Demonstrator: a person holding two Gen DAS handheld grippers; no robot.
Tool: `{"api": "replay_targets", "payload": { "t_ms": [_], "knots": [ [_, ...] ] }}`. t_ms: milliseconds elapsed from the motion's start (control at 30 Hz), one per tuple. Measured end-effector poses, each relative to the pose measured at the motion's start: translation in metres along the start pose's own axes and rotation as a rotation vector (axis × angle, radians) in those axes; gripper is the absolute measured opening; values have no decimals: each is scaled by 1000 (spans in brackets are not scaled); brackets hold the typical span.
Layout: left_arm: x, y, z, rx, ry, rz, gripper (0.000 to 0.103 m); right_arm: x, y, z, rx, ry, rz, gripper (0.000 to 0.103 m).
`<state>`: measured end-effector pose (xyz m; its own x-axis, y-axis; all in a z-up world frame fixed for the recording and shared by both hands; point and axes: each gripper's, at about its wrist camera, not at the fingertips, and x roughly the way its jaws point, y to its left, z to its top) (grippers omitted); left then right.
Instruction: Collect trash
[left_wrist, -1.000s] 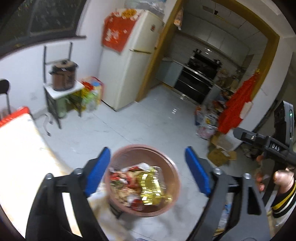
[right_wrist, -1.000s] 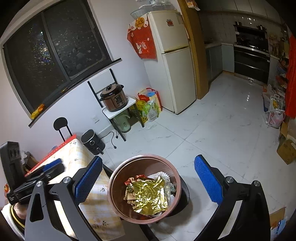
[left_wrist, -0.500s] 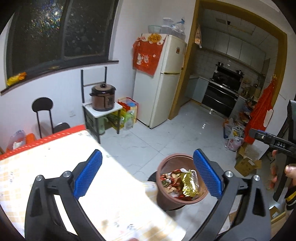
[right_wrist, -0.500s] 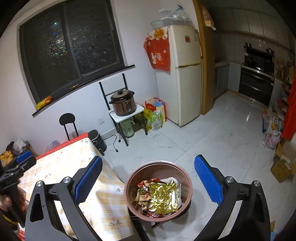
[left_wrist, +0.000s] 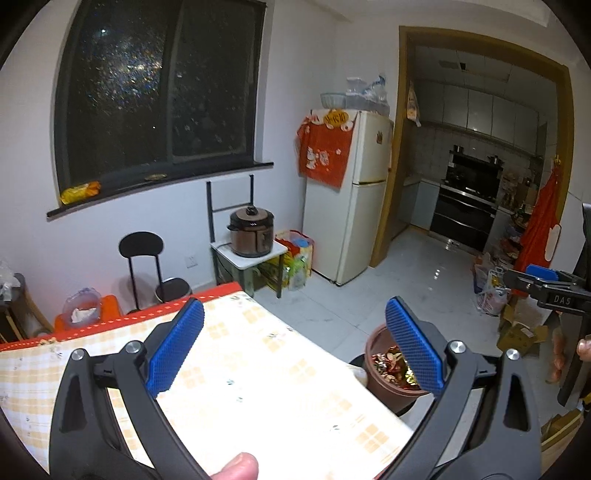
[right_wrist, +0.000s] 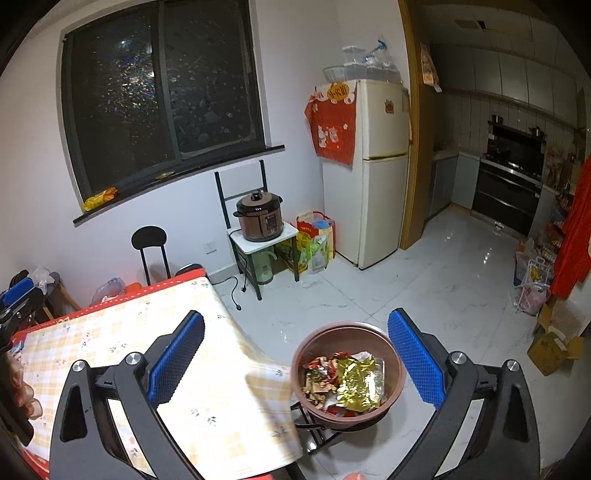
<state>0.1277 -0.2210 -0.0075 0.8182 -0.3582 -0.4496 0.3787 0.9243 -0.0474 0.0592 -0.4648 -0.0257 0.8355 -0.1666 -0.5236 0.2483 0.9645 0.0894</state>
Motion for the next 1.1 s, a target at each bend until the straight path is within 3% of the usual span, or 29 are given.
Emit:
{"api": "replay_targets", "payload": {
  "t_ms": [367, 667, 1100],
  "knots": [
    [-55, 48, -2, -17, -52, 40, 97, -25, 54, -4, -19, -22, -9, 98],
    [-64, 69, -6, -49, -49, 57, 97, -32, 80, -5, -29, -26, -25, 98],
    [-64, 64, -3, -42, -46, 55, 97, -39, 86, -5, -28, -39, -43, 98]
  ]
}}
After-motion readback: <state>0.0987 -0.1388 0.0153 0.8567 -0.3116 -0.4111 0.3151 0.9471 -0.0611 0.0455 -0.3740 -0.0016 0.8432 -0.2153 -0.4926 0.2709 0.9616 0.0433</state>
